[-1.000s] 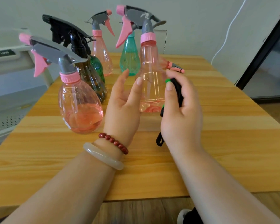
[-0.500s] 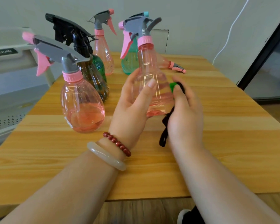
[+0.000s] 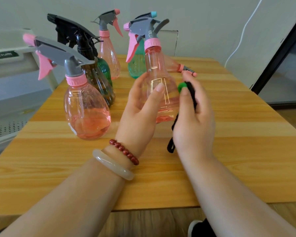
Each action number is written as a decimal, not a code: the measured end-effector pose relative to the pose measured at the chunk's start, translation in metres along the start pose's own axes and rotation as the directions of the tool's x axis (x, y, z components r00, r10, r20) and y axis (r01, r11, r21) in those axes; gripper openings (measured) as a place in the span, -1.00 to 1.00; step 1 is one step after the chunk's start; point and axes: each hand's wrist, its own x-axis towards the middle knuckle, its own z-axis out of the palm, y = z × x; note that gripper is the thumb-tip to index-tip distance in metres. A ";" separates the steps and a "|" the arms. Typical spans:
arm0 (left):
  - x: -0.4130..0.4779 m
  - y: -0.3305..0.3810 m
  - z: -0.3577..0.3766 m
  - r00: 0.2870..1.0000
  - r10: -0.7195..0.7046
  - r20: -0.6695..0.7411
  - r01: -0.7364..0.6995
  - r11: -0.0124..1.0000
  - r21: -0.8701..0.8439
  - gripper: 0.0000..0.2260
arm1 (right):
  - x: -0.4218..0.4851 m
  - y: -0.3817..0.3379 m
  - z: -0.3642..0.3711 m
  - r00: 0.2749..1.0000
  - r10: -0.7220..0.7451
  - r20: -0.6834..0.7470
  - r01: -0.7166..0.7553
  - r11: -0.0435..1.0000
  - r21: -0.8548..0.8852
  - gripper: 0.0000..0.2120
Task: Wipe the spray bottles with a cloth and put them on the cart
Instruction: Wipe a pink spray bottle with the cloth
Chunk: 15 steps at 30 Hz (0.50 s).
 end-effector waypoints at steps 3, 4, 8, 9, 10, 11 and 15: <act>0.000 0.001 -0.002 0.999 0.039 0.020 -0.041 0.996 0.076 -0.53 | -0.010 0.001 0.003 0.875 -0.454 0.168 0.482 0.849 -0.216 -0.70; -0.001 0.000 -0.003 0.998 0.060 0.029 -0.063 0.993 0.102 -0.53 | -0.009 0.002 0.004 0.853 -0.488 0.183 0.520 0.822 -0.232 -0.70; -0.001 0.004 -0.001 1.000 0.006 -0.005 -0.006 1.000 0.006 -0.49 | -0.002 0.001 0.002 0.993 -0.112 -0.029 0.107 0.984 -0.144 -0.73; -0.001 0.005 0.000 1.000 0.003 -0.004 -0.003 1.000 0.001 -0.47 | 0.002 -0.005 0.002 0.985 0.162 -0.061 -0.161 0.987 0.022 -0.76; -0.002 0.004 0.001 1.000 -0.001 -0.009 0.001 1.000 -0.004 -0.45 | 0.006 -0.005 0.002 0.905 0.426 -0.011 -0.413 0.883 0.225 -0.75; -0.002 0.004 0.002 1.000 -0.004 -0.027 0.004 1.000 0.004 -0.46 | 0.008 -0.004 0.001 0.807 0.587 0.068 -0.567 0.737 0.369 -0.71; -0.003 0.006 0.001 0.995 0.044 -0.084 -0.027 0.981 0.192 -0.66 | 0.009 -0.007 0.000 0.767 0.619 0.172 -0.621 0.645 0.446 -0.81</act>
